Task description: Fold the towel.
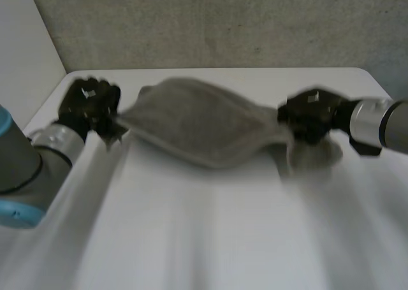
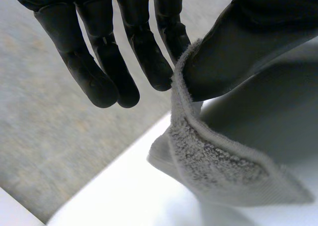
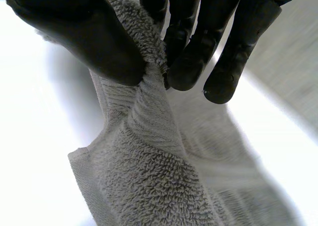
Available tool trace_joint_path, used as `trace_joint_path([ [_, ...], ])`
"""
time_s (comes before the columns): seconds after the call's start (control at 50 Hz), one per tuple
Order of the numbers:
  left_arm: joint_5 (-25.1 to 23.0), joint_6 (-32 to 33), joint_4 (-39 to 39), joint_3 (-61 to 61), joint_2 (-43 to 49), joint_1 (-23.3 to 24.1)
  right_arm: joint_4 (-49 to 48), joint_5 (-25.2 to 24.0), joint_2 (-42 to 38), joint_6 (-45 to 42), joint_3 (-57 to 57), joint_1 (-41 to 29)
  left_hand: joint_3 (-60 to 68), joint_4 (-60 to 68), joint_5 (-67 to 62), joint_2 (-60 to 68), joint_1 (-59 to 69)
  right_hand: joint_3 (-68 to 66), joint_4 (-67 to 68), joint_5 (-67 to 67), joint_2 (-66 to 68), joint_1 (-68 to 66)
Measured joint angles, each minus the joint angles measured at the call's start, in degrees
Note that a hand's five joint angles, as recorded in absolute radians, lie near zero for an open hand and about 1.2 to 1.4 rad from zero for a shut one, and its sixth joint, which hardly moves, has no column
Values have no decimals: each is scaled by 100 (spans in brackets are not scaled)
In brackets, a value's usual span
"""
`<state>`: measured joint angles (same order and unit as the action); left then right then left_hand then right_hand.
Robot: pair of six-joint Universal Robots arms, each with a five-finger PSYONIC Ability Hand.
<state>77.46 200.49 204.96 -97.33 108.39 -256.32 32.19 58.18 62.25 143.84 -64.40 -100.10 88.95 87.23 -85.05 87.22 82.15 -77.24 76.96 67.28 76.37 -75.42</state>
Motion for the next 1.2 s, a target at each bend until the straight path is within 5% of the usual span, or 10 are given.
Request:
trace_joint_path([
  [0.1, -139, 528, 11, -333, 139, -45, 1147, 54, -643, -548, 187, 94, 1, 0, 0, 0, 0, 0, 0, 0, 0, 0],
  [0.24, -125, 799, 7, -370, 365, -46, 1589, 193, -1267, -758, 369, 124, 1, 0, 0, 0, 0, 0, 0, 0, 0, 0],
  [0.4, -82, 798, 24, -288, 535, 73, 606, 592, -1497, -688, 177, 68, 1, 0, 0, 0, 0, 6082, -6084, -6296, -6036, 5926],
  [0.58, -61, 780, 35, -174, 486, 134, -206, 732, -816, -392, -593, 41, 1, 0, 0, 0, 0, 6302, -6232, -6390, -6196, 6197],
  [0.84, 111, 763, 36, -53, 505, 290, -2408, 762, 1614, 732, -3567, -475, 1, 0, 0, 0, 0, 6326, -6232, -6389, -6196, 6233],
  [1.2, 114, 755, 35, -89, 508, 319, -4111, 2183, 1022, 866, -4152, -1686, 2, 0, 0, 0, 0, 6326, -6232, -6390, -6196, 6234],
])
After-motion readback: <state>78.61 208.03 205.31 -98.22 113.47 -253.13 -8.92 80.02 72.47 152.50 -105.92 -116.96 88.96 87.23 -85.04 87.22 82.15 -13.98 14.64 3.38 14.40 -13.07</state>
